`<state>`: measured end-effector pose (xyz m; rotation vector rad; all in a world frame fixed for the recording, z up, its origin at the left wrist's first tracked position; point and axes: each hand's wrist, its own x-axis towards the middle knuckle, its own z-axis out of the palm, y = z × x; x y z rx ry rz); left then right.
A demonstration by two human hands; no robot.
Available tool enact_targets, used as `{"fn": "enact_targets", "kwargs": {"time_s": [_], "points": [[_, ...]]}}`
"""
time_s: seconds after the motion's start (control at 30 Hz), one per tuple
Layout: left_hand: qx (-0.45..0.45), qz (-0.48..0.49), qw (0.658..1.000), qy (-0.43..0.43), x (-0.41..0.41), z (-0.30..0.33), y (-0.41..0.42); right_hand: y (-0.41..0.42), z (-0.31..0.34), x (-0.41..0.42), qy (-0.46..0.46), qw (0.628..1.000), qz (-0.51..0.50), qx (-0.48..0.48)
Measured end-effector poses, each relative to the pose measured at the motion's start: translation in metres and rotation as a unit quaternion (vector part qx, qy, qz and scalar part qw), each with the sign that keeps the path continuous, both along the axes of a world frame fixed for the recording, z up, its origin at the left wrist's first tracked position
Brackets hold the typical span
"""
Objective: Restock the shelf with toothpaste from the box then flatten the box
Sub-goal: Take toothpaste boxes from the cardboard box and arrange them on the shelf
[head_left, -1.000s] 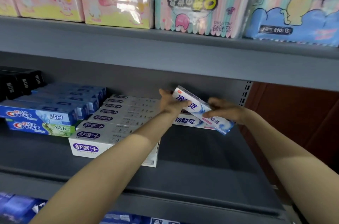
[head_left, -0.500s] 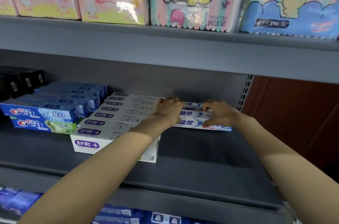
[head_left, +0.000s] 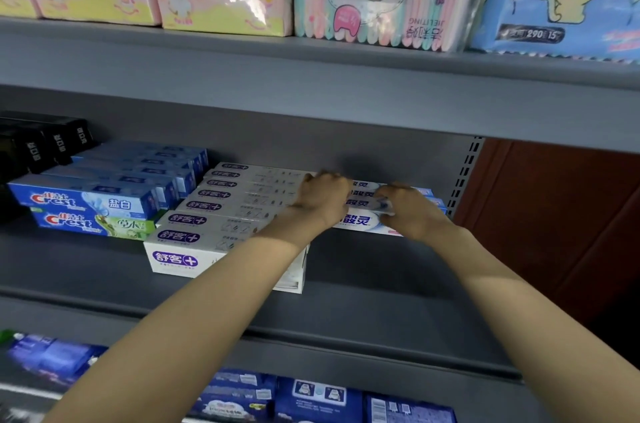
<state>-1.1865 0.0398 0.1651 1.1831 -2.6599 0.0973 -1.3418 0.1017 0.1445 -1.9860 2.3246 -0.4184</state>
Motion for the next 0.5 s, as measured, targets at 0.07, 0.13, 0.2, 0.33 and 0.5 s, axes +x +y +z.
{"fn": "enact_targets", "kwargs": {"time_s": [0.07,0.13,0.2,0.33,0.5], "points": [[-0.035,0.011,0.999,0.030,0.014,0.004,0.007,0.002,0.004,0.016,-0.016,0.999,0.003,-0.037],[-0.060,0.015,0.997,0.053,0.033,0.007,0.013,0.005,0.010,0.037,-0.024,0.997,0.010,-0.075],[-0.071,0.023,0.995,0.060,0.056,0.009,0.018,0.007,0.015,0.064,-0.043,0.992,0.031,-0.114],[-0.058,0.077,0.995,0.034,0.116,0.012,0.026,0.007,0.023,0.131,-0.078,0.986,0.057,-0.138],[-0.076,0.112,0.989,0.060,0.236,0.003,0.037,0.001,0.020,0.248,-0.093,0.986,0.076,-0.112]]}}
